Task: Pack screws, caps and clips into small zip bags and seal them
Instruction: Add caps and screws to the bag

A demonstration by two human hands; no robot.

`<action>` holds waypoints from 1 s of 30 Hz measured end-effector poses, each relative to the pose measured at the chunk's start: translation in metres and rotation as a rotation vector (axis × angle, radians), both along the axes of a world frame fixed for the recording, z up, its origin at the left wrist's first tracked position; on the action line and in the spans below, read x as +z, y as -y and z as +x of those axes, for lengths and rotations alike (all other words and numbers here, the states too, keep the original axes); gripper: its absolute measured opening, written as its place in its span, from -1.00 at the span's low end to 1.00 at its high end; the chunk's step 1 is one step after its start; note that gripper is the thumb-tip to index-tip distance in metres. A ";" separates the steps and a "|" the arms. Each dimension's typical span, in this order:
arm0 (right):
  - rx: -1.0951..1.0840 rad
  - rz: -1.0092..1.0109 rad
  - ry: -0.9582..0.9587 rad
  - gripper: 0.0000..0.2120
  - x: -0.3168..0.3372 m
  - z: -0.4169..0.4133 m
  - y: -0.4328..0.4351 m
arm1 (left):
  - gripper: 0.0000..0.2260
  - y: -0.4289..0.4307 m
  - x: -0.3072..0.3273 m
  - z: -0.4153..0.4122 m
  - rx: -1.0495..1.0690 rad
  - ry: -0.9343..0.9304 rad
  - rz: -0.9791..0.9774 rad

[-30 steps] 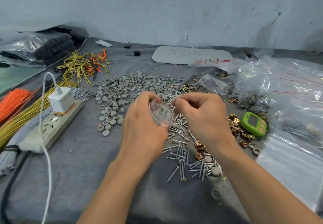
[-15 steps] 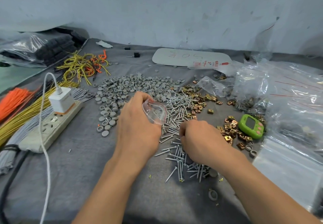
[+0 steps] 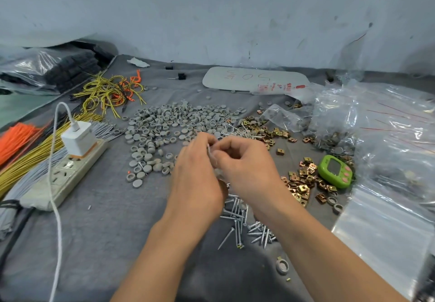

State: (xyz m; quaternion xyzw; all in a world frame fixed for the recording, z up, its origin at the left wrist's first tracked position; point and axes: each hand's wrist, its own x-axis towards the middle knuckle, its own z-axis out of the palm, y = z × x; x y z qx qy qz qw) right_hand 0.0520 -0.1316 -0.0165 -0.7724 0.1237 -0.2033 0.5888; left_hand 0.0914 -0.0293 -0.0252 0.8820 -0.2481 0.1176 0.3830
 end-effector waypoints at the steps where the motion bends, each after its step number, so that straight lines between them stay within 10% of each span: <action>1: 0.026 -0.030 -0.058 -0.81 -0.001 0.002 -0.002 | -0.65 -0.001 -0.001 0.000 -0.006 -0.005 -0.019; 21: -0.043 -0.096 -0.063 -0.64 0.003 -0.017 0.020 | -0.08 -0.013 0.010 0.002 -0.037 -0.022 -0.099; 30: -0.086 -0.066 0.132 -0.73 0.014 -0.037 0.040 | -0.78 -0.037 0.023 0.014 -0.322 -0.536 -0.666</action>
